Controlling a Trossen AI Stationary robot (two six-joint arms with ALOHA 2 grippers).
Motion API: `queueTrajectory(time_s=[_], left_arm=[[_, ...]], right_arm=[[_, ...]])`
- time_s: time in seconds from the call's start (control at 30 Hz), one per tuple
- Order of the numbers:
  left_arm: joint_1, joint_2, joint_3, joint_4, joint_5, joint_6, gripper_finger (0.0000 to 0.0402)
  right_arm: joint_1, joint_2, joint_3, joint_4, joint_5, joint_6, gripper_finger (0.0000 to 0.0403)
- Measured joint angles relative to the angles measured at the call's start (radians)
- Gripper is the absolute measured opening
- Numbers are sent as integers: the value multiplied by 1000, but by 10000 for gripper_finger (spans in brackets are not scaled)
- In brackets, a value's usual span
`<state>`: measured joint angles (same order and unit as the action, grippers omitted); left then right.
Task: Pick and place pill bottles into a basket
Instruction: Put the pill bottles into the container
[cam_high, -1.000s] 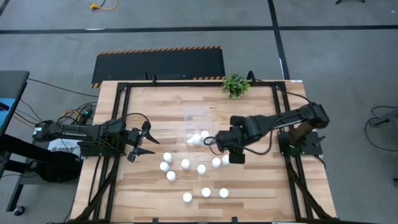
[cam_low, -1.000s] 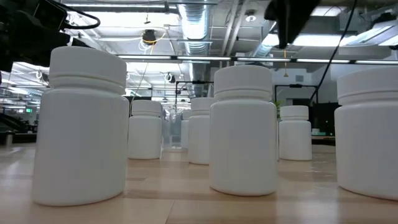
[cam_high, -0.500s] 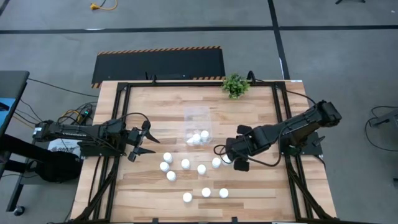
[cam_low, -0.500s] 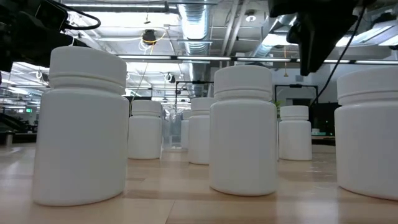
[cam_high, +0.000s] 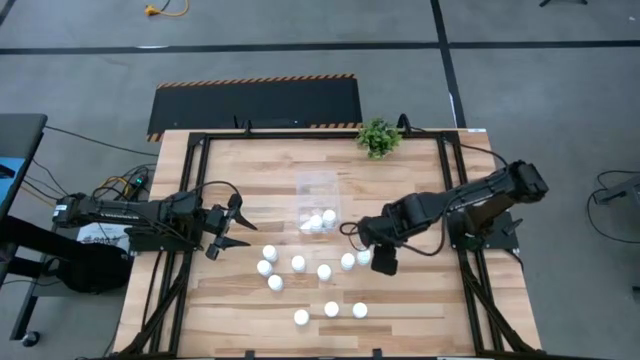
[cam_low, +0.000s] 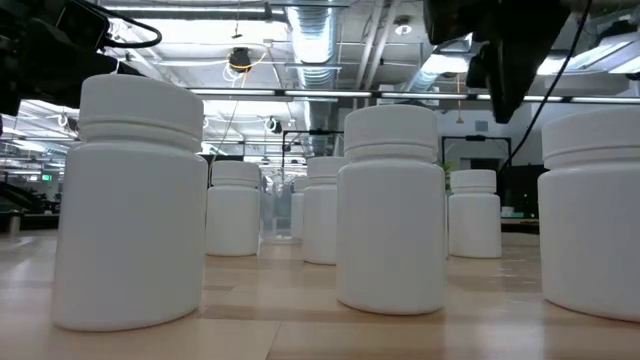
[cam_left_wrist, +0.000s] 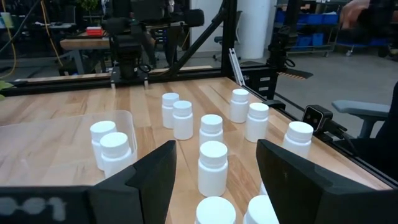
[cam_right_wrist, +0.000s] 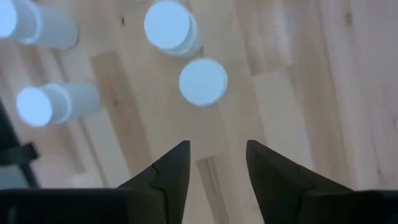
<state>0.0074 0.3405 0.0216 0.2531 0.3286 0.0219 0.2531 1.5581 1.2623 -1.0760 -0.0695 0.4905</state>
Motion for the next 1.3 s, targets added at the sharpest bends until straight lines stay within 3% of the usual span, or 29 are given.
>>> queueTrajectory(time_s=[0.17,0.37,0.5,0.63,0.9,1.3], left_arm=[[0,0,0,0,-1,-1,211],[0,0,0,0,-2,-3,211],[0,0,0,0,-2,-6,211],[0,0,0,0,-2,-7,211],[0,0,0,0,-3,-12,211],[0,0,0,-10,-3,-18,211]], right_arm=[[-64,0,100,-128,-46,-91,174],[-177,6,319,-341,-43,-178,192],[-267,37,425,-388,-37,-178,197],[-300,112,447,-412,-53,-208,201],[-204,255,446,-404,-53,-302,201],[-1,284,440,-334,102,-123,215]])
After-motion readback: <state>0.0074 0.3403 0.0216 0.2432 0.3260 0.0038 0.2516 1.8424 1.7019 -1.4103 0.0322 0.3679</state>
